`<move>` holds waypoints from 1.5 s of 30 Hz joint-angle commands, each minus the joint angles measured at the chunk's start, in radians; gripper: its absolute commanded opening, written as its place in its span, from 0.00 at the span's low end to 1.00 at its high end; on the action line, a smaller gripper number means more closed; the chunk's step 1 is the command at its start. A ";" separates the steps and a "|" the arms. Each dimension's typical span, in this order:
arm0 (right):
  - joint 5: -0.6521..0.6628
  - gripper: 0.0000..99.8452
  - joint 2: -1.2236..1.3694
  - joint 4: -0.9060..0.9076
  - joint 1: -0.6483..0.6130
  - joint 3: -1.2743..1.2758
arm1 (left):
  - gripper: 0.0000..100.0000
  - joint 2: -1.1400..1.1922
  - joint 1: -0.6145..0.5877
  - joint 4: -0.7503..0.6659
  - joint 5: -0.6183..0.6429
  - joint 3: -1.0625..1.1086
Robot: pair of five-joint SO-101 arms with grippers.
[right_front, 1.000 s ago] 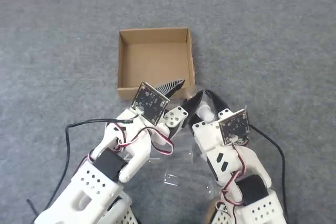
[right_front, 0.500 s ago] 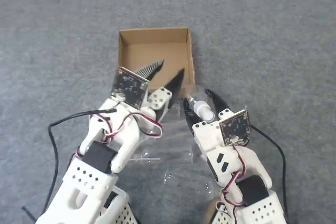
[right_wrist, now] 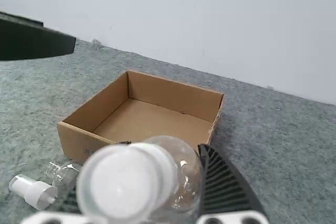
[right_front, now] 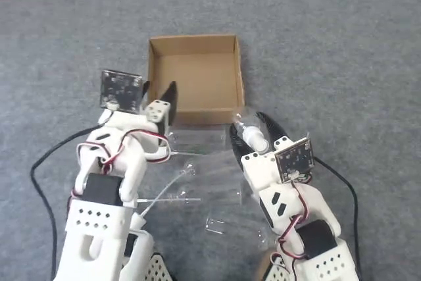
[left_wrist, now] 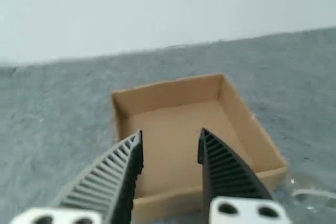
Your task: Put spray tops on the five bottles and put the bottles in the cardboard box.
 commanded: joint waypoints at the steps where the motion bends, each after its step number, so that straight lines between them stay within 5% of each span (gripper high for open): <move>1: 0.012 0.01 -0.015 -0.018 0.010 -0.020 | 0.16 -0.048 -0.101 0.005 0.100 0.068; 18: 0.012 0.01 -0.015 -0.019 0.004 -0.002 | 0.16 -0.763 -0.281 0.006 0.107 0.570; 45: 0.077 0.01 0.002 0.110 0.005 -0.373 | 0.11 -0.735 -0.328 0.011 0.072 0.582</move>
